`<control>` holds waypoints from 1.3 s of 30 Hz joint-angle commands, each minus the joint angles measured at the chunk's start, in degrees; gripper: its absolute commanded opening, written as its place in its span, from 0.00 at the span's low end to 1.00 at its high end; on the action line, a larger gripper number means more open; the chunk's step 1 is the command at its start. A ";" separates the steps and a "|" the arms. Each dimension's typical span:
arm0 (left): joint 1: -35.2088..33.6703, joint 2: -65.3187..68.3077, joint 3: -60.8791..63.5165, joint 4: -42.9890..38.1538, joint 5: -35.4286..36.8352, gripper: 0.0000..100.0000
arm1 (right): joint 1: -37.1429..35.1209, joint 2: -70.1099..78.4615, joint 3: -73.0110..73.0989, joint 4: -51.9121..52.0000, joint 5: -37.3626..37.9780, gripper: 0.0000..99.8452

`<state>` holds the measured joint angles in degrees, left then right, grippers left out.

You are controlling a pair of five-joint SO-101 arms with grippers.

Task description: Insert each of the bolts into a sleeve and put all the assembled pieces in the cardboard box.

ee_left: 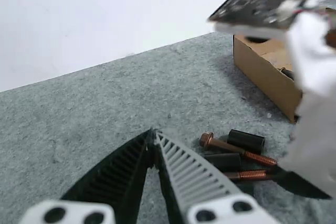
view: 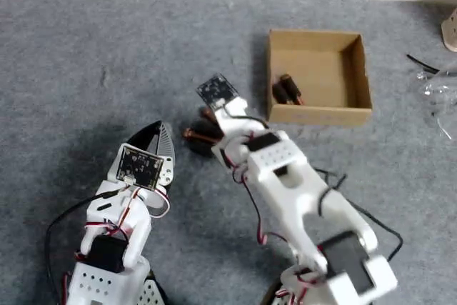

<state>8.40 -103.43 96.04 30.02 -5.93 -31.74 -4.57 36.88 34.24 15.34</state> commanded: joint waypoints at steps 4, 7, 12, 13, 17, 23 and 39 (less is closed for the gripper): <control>-0.66 -0.48 1.19 -0.18 -0.09 0.01 | -0.57 9.01 -14.46 -1.71 0.97 0.30; -0.66 -0.48 1.19 -0.18 0.00 0.01 | -0.57 12.62 -18.77 -1.71 0.97 0.30; -0.40 -0.48 1.19 -0.18 0.00 0.01 | -0.04 17.98 -22.64 -1.71 1.14 0.30; -0.31 -0.48 1.19 -0.18 0.00 0.01 | 0.40 18.51 -22.99 -1.71 1.14 0.30; -0.31 -0.48 1.19 -0.18 0.00 0.01 | 1.80 19.03 -23.25 -1.71 1.23 0.30; -0.40 -0.48 1.19 -0.18 -0.09 0.01 | 2.77 19.12 -22.81 -1.71 1.23 0.30; -0.48 -0.48 1.19 -0.18 -0.09 0.01 | 4.62 19.38 -22.81 -1.98 1.14 0.30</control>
<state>8.40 -103.43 96.04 30.02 -5.93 -27.78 15.56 15.52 34.15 15.34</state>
